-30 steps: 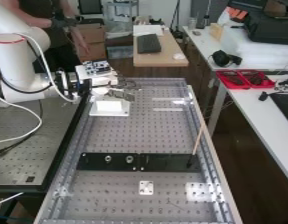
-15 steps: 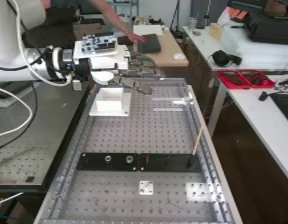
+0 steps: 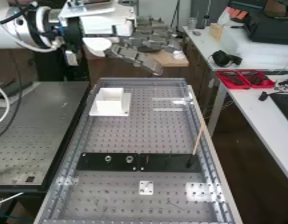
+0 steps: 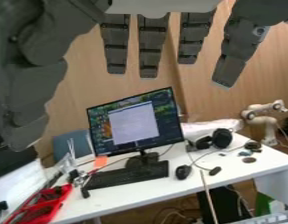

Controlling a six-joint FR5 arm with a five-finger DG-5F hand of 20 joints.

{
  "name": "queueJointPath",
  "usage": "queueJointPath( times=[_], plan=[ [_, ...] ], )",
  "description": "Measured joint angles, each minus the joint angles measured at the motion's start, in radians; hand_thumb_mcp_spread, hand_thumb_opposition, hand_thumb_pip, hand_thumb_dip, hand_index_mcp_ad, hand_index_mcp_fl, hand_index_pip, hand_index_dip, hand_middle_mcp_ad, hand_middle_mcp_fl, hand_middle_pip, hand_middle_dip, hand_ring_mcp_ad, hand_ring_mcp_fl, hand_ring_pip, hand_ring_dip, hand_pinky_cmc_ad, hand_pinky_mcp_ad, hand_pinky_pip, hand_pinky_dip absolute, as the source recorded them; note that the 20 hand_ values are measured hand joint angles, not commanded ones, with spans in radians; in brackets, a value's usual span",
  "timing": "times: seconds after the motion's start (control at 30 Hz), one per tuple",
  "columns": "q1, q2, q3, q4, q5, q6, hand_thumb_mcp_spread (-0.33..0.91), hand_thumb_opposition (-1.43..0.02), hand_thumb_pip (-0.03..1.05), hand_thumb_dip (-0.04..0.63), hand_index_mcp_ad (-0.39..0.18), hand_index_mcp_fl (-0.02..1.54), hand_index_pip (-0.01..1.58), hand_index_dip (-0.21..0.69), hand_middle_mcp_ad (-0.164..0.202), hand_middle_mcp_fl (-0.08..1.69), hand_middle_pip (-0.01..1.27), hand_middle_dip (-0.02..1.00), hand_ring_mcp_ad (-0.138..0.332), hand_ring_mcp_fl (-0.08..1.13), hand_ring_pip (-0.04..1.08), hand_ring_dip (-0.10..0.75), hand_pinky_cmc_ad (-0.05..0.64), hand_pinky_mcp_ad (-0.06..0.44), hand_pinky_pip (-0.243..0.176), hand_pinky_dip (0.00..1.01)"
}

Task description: Grab the smaller nut and place it in the white container

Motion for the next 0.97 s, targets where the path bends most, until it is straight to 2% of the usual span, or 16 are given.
queueJointPath(
  times=[0.43,0.87,0.97],
  plan=[
    [0.001,0.004,0.037,-0.061,0.000,-0.017,0.21,-0.72,0.47,0.124,-0.120,0.24,0.12,0.201,0.010,0.15,0.12,0.32,0.152,0.00,0.10,0.152,0.447,0.344,-0.091,0.52],
    [0.000,0.000,0.056,-0.086,0.001,-0.036,0.21,-0.72,0.47,0.115,-0.120,0.24,0.10,0.204,0.010,0.15,0.12,0.32,0.152,0.00,0.10,0.152,0.452,0.351,-0.093,0.52],
    [-0.003,-0.003,0.063,-0.094,-0.001,-0.055,0.21,-0.72,0.47,0.115,-0.120,0.24,0.10,0.204,0.010,0.15,0.12,0.32,0.152,0.00,0.10,0.152,0.445,0.356,-0.093,0.52]
  ],
)
